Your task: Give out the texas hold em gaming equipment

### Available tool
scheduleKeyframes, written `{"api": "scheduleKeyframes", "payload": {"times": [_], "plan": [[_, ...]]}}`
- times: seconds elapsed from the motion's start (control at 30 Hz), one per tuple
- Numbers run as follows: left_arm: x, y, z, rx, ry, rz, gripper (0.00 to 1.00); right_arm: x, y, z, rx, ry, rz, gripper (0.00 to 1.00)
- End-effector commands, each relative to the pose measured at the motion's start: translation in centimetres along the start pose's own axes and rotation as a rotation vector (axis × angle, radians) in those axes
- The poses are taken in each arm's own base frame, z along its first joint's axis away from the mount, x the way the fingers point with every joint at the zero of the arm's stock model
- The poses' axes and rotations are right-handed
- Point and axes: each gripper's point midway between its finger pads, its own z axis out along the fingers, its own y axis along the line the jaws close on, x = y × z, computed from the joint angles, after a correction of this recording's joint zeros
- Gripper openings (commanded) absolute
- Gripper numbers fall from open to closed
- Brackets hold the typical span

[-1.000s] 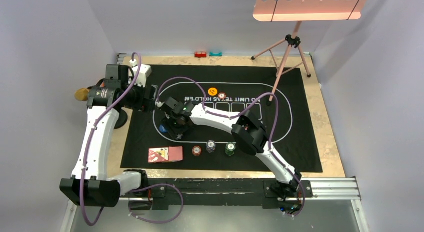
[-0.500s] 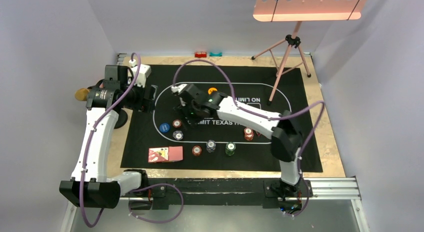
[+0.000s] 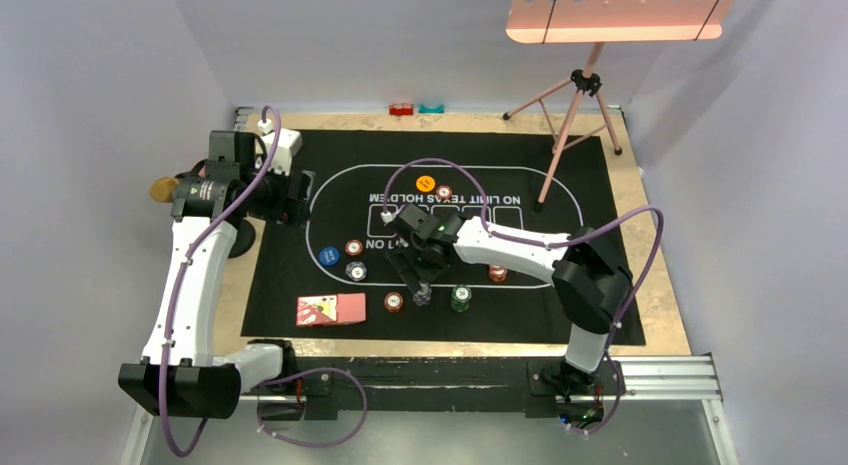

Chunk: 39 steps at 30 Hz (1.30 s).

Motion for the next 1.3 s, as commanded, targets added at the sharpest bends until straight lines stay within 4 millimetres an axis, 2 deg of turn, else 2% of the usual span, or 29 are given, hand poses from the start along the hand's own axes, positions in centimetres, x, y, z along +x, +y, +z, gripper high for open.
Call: {"api": "scheduleKeyframes", "payload": {"times": [0.0,0.13,0.3,0.63,0.9,1.0,1.27], "plan": [[-0.9,0.0,-0.9,0.003,-0.048,0.013,1.00,-0.9,1.6,-0.8,-0.066,-0.056,0.014,0.81],[-0.9,0.0,-0.9,0.003,-0.048,0.013,1.00,-0.5,2.5,-0.2,-0.093,-0.048,0.009,0.81],[-0.9,0.0,-0.9,0.001,-0.048,0.016,1.00,0.0,2.5,0.4,-0.091,-0.036,0.012,0.81],[-0.8,0.2,-1.0,-0.008,-0.048,0.016,1.00,-1.4,2.0,-1.1,-0.067,-0.095,0.028,0.81],[-0.6,0.2,-1.1,-0.013,-0.048,0.020,1.00,-0.5,2.2,0.7,-0.059,-0.043,0.019,0.81],[-0.5,0.3,-1.1,-0.016,-0.046,0.023,1.00,-0.3,2.2,1.4,-0.052,-0.026,0.019,0.78],[-0.5,0.4,-1.1,-0.022,-0.047,0.027,1.00,1.0,2.4,2.5,-0.060,0.027,0.013,0.63]]}}
